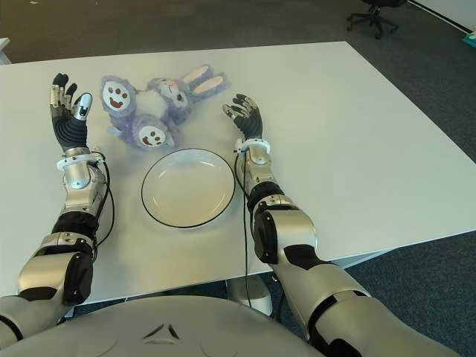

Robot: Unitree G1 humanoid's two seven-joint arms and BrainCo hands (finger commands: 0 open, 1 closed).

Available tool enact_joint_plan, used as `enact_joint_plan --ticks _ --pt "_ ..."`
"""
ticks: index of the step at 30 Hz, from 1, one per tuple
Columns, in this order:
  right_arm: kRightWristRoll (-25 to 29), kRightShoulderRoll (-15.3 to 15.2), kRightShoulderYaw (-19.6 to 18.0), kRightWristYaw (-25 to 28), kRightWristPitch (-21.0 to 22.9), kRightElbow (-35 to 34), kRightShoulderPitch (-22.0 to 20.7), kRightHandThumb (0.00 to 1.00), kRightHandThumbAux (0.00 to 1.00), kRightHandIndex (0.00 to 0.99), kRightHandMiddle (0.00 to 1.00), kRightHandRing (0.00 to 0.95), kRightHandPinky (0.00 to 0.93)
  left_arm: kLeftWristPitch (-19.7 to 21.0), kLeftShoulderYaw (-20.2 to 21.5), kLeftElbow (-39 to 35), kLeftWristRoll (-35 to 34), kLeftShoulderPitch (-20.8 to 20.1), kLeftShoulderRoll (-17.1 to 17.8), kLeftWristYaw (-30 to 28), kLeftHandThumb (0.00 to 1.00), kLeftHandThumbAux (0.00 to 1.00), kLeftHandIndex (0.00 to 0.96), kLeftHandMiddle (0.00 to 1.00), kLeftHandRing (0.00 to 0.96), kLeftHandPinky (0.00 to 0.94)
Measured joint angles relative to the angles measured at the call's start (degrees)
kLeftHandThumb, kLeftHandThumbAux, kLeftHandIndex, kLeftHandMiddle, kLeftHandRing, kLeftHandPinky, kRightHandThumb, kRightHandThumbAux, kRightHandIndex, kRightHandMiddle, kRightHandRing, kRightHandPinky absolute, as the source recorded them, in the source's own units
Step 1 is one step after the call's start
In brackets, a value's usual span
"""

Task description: Put the doll into the plate.

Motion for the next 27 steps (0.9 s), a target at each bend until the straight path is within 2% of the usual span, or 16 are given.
enact_joint_plan --ticks 19,27 --pt "0.00 -0.15 0.00 0.00 0.00 -0.09 0.17 0.315 0.801 0.209 0.224 0.235 0.266 -3.78 -0.52 3.34 3.76 -1.59 0.42 10.31 0.000 0.531 0.000 0.048 0.067 0.076" --pt "0.00 -0.08 0.00 0.01 0.00 -0.18 0.17 0.311 0.807 0.210 0.224 0.234 0.263 -5.26 -1.05 3.86 5.54 -1.81 0.65 12.99 0.000 0.538 0.000 0.046 0.063 0.066"
